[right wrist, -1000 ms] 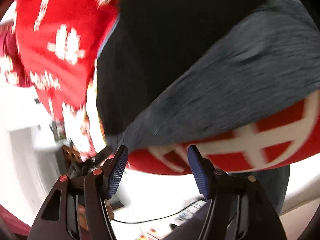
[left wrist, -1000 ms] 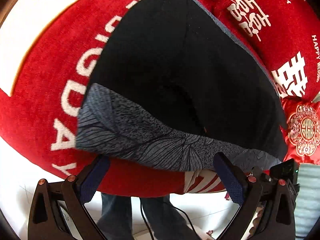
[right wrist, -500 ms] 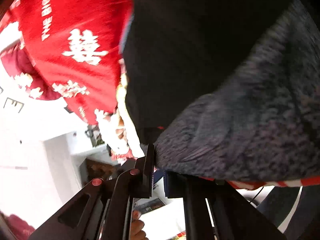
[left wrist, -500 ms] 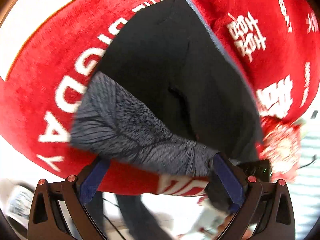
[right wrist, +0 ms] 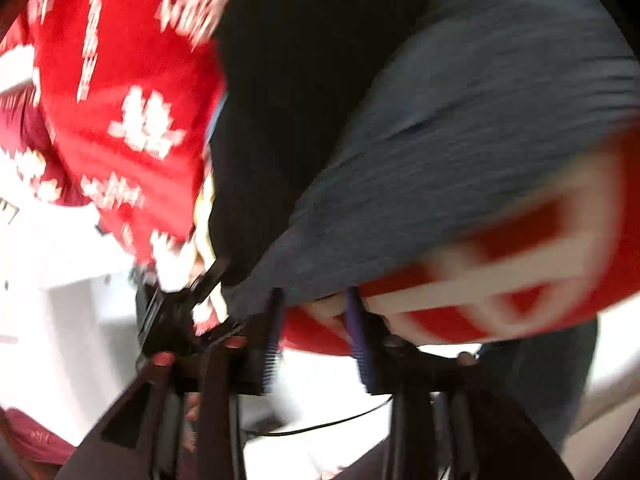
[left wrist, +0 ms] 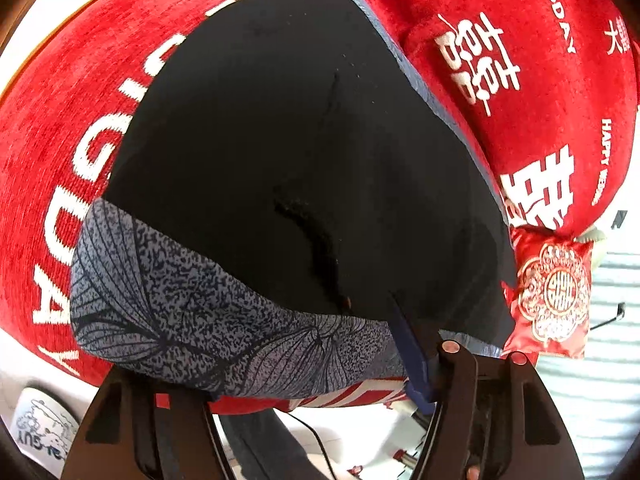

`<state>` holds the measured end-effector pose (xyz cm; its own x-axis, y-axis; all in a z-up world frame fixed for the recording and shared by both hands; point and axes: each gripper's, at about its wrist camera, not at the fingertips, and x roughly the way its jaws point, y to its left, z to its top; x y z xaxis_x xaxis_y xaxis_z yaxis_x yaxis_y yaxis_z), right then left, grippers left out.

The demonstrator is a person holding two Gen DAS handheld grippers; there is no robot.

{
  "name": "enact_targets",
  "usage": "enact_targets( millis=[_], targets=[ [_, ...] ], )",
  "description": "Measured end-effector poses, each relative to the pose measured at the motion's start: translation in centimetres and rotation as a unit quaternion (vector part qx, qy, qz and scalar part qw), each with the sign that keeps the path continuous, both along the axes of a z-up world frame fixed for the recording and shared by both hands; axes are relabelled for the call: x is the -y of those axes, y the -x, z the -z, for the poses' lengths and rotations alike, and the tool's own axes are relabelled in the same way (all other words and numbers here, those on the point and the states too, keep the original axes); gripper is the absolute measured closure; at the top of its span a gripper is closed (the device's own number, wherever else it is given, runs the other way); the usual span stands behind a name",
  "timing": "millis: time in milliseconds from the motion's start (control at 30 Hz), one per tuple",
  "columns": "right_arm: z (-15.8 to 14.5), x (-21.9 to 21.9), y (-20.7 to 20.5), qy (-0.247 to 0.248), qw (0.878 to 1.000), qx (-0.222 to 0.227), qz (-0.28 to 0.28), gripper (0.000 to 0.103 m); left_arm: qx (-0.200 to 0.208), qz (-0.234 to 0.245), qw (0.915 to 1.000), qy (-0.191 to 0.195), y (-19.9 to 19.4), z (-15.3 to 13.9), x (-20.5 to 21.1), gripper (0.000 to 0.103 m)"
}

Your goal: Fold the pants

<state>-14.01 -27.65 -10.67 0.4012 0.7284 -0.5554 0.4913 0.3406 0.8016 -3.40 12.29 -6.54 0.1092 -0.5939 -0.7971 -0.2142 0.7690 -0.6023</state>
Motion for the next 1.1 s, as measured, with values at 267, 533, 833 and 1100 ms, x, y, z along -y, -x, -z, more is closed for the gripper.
enact_targets(
  millis=[267, 533, 833, 1100],
  targets=[
    [1.4, 4.1, 2.6, -0.038, 0.992, 0.043, 0.109, 0.06, 0.001, 0.034, 0.9992, -0.019, -0.7, 0.2, 1.1, 0.035],
    [-0.7, 5.2, -0.2, -0.029, 0.994, 0.022, 0.103, 0.097, 0.006, 0.043, 0.9976, -0.054, -0.9, -1.9, 1.8, 0.065],
    [-9.1, 9.3, -11.8, 0.008, 0.997, 0.081, -0.011, 0.097, 0.09, 0.03, 0.9927, -0.074, -8.4, -9.8, 4.5, 0.065],
    [-5.8, 9.9, -27.1, 0.043, 0.992, 0.057, -0.109, 0.097, 0.126, 0.019, 0.9826, -0.135, -20.5, -6.7, 6.3, 0.062]
  ],
)
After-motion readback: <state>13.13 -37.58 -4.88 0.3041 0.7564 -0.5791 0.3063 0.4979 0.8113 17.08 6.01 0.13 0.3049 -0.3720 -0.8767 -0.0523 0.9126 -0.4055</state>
